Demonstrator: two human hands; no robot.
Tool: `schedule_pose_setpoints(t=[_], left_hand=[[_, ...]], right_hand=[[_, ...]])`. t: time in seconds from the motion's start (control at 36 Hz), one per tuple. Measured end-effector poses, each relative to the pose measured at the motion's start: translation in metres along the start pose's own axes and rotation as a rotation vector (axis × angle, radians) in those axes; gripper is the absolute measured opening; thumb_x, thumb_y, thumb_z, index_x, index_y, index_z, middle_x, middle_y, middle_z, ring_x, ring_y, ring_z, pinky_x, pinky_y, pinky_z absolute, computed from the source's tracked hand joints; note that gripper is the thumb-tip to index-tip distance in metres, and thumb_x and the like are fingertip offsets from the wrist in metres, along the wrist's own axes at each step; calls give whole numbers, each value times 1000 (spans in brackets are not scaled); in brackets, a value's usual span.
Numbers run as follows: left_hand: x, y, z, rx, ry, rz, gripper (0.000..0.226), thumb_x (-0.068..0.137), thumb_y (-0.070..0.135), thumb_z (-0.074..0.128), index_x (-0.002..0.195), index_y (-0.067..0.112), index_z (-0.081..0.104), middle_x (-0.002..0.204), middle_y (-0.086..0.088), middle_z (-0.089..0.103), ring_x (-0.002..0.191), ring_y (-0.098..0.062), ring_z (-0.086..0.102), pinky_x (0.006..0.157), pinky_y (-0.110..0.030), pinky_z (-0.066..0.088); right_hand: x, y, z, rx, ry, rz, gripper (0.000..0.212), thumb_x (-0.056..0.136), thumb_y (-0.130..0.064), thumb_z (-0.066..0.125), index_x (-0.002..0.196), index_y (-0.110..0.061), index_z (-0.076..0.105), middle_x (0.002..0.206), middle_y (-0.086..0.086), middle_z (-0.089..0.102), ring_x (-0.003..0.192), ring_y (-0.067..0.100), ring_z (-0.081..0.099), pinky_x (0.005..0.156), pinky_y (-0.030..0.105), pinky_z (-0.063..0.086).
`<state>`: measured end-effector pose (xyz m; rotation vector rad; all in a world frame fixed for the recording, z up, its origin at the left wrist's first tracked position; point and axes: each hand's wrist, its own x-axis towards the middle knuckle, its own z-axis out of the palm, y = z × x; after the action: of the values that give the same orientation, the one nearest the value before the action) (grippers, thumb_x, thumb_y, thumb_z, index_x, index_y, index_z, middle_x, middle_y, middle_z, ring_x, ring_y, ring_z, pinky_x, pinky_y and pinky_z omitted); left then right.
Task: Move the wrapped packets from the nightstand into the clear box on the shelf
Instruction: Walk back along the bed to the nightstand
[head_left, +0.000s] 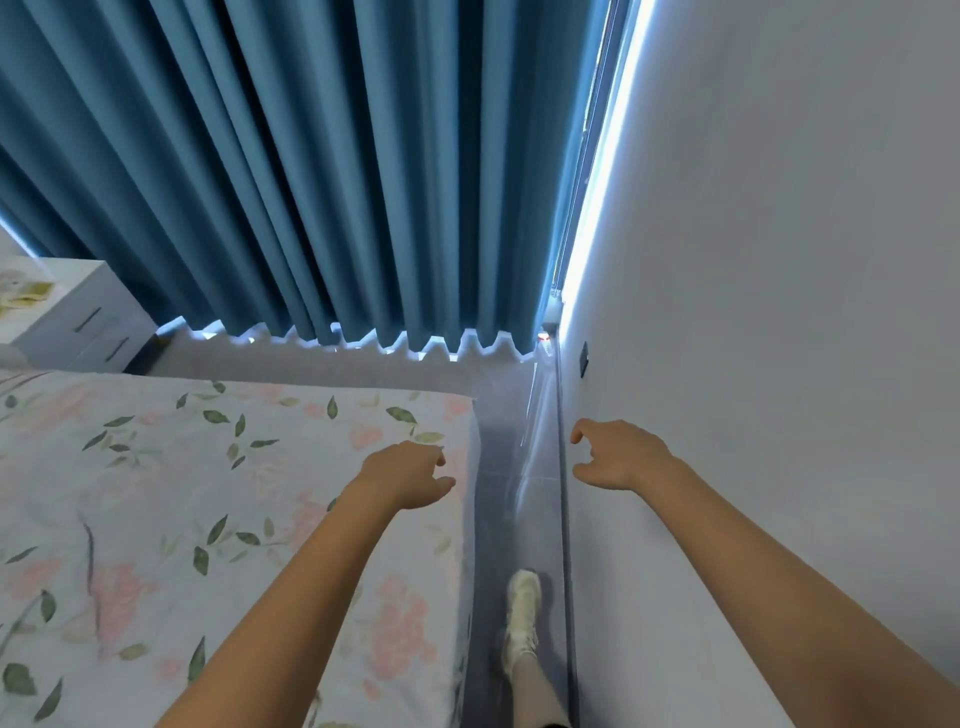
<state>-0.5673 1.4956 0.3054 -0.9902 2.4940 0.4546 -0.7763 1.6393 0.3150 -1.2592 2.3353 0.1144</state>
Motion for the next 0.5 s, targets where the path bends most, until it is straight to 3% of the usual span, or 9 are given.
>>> schedule_pose_setpoints(t=[0.39,0.44,0.5], left_hand=[[259,10,-154,-22,8,-41,45,97,42,42,136,20,49,137,3,54,127,-20,47,96,-32,39],[283,9,-170,-34,47,-38,44,97,42,43,133,18,52,123,5,59,123,-21,50,90,-32,39],[302,8,-181,-14,109,-28,46,96,43,44,133,16,52,94,16,49,121,-22,51,83,-29,33]], right_hand=[[255,28,-145,-118,-52,-47,44,90,-33,51,133,-29,47,130,-1,53,121,21,50,92,32,44],[279,29,-164,-118,-45,-55,44,89,-32,51,133,-30,47,128,-2,54,119,20,51,90,30,43],[301,31,-179,-101,-32,-64,44,89,-33,51,132,-31,48,127,-3,55,118,19,52,87,29,42]])
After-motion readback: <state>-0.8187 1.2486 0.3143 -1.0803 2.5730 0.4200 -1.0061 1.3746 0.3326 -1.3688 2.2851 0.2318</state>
